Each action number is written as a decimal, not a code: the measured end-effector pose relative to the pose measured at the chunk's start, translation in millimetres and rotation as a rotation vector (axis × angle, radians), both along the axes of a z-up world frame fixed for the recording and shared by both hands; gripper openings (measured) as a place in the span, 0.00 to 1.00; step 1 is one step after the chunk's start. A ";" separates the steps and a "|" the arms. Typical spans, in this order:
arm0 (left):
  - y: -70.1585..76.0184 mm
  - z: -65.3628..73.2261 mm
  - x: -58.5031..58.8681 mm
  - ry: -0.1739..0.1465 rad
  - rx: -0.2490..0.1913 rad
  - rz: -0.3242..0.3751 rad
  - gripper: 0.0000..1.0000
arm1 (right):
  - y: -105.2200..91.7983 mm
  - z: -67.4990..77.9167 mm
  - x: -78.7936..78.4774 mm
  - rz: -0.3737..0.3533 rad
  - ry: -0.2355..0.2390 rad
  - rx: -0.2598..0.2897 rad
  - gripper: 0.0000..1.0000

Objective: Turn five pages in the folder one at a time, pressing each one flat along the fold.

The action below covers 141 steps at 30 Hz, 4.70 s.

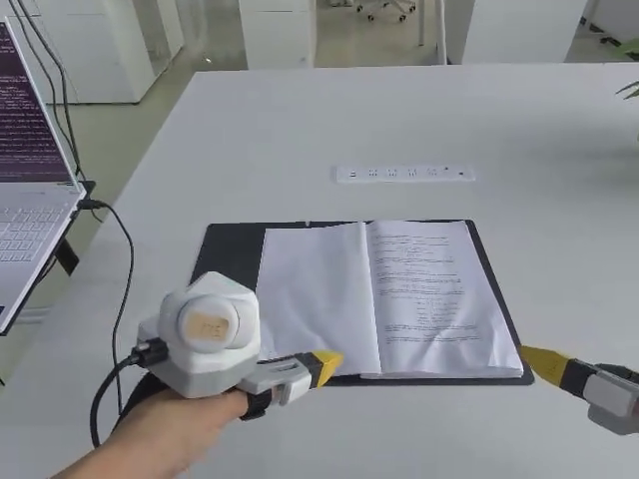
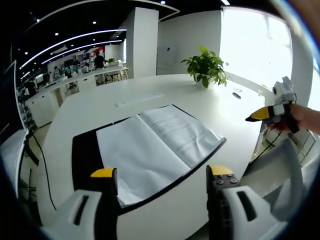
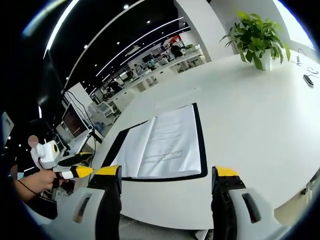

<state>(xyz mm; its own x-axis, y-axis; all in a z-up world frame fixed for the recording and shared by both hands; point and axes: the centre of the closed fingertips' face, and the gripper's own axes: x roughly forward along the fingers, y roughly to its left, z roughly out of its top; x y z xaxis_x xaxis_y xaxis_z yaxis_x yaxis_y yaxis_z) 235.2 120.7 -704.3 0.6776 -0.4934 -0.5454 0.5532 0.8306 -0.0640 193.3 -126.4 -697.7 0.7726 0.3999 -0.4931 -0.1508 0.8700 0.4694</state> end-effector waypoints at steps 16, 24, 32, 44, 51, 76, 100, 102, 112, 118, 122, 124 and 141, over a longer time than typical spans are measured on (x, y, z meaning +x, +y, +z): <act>-103.7 -41.7 19.2 -0.007 -0.006 -0.161 0.66 | 4.8 -25.0 -1.7 0.020 0.034 0.004 0.70; -146.7 -58.9 32.3 -0.042 -0.008 -0.207 0.60 | 4.7 -27.2 5.6 0.014 0.024 0.018 0.68; -168.5 -78.1 51.8 -0.061 0.011 -0.175 0.55 | -4.1 -33.8 10.3 -0.008 0.031 0.025 0.67; -180.7 -100.1 60.2 -0.048 0.060 -0.148 0.49 | -7.0 -45.3 15.8 -0.018 0.038 0.051 0.62; -181.4 -102.6 56.9 -0.085 0.058 -0.156 0.46 | -6.1 -46.1 19.6 -0.017 0.033 0.066 0.61; -173.5 -102.8 63.7 -0.100 0.021 -0.114 0.15 | 0.4 -50.1 23.9 0.006 0.038 0.060 0.58; -171.3 -104.8 66.6 -0.095 0.021 -0.096 0.09 | 3.0 -75.1 59.4 0.064 0.045 0.033 0.41; -171.0 -104.6 67.0 -0.095 0.022 -0.097 0.09 | 4.2 -77.1 61.4 0.068 0.054 0.044 0.39; -171.1 -105.1 68.3 -0.091 0.016 -0.093 0.09 | 7.2 -87.7 65.2 0.072 0.089 0.081 0.35; -171.4 -105.0 67.9 -0.094 0.015 -0.093 0.09 | 5.3 -90.8 64.1 0.063 0.100 0.082 0.28; -171.5 -104.7 67.8 -0.094 0.016 -0.094 0.09 | 1.8 -93.7 63.8 0.050 0.106 0.081 0.21; -171.6 -104.5 67.6 -0.095 0.017 -0.095 0.09 | -0.9 -95.2 63.8 0.040 0.109 0.081 0.19; -172.2 -104.0 66.9 -0.093 0.020 -0.096 0.09 | -0.6 -86.3 58.4 -0.001 0.111 0.105 0.00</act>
<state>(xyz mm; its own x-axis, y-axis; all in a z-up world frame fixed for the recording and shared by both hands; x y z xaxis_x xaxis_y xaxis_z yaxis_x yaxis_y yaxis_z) 302.1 -51.5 -808.4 0.6761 -0.5481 -0.4925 0.6328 0.7743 0.0070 251.6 -127.0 -784.0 0.7160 0.4529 -0.5312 -0.0915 0.8153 0.5718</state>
